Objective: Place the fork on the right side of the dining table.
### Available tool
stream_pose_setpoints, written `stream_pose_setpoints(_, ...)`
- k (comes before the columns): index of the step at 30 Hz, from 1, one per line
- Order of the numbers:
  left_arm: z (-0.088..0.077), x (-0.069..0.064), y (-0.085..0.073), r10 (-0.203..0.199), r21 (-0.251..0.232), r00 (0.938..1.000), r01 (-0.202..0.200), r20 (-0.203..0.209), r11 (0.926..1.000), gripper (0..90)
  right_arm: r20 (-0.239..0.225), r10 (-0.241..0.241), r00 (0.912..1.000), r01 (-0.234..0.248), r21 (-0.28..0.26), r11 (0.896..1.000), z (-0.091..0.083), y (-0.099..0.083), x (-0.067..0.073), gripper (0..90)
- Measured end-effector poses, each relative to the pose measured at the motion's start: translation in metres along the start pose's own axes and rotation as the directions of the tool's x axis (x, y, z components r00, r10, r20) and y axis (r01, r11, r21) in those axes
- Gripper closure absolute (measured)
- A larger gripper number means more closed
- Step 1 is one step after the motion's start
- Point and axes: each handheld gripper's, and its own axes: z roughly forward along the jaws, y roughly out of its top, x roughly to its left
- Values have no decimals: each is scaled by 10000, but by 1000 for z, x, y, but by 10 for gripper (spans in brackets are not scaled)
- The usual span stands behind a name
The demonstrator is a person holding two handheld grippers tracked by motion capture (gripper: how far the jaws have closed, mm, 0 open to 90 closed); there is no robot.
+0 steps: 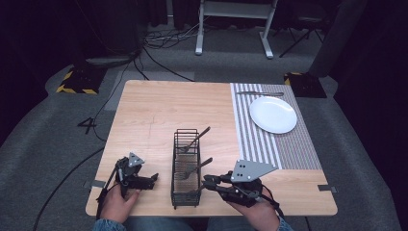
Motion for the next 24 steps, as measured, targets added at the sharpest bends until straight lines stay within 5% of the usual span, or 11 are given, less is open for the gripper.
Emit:
stream_pose_setpoints(13, 0, 0, 0, -10, 2, 10000, 10, 6, 10000, 2, -11, -349, 9994, 348, -509, 9981, -6, 21, 2, 864)
stream_pose_setpoints(24, 0, 0, 0, -2, 0, 10000, 2, 3, 10000, 2, 60, -247, 9997, 253, -1289, 9913, -32, 41, -3, 864)
